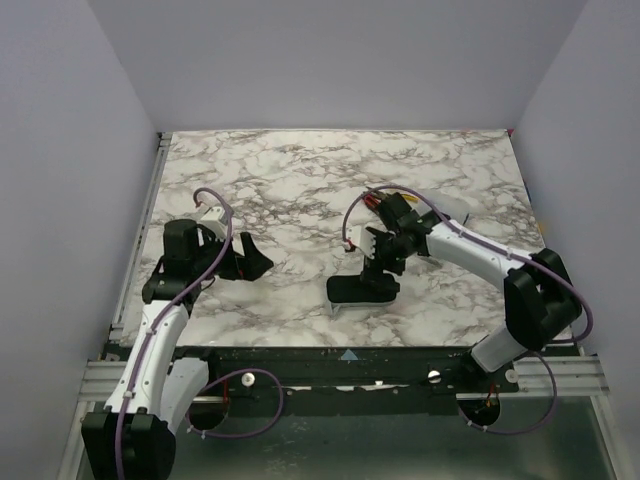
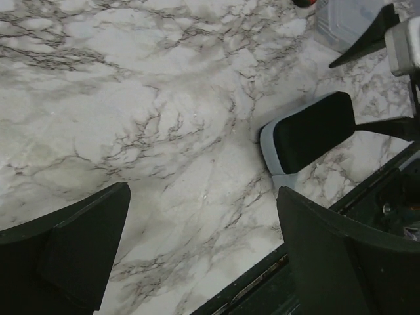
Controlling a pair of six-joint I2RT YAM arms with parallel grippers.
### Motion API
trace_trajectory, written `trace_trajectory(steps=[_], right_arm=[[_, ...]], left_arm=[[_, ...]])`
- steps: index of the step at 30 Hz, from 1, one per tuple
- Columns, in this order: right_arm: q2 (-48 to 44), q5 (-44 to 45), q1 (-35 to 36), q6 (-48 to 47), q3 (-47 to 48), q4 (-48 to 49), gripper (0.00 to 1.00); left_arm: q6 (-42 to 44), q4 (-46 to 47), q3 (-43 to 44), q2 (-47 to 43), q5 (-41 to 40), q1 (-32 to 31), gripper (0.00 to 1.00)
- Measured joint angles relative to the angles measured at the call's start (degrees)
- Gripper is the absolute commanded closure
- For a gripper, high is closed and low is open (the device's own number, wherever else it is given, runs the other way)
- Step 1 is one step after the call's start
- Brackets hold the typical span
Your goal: Open the umbrella
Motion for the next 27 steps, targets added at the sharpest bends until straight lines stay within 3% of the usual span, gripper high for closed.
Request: trace_trajectory(steps=[7,12,27], right_arm=[[9.3,-3.3,0.1,1.2,10.1,0.2,0.02],[9.8,-5.4,0.1,-0.1,12.8,-0.6,0.0],[9.1,-7.6,6.2,-4.4,11.4,-0.5,0.0]], left_arm=[[-5.1,5.4,-5.9,0.9,1.8,-2.9,0.12],[-7.0,8.0,-7.5,1.0,1.9,-2.9,0.13],[-17.4,15.2,-10.4,7.1,1.6,-5.6,0.42]])
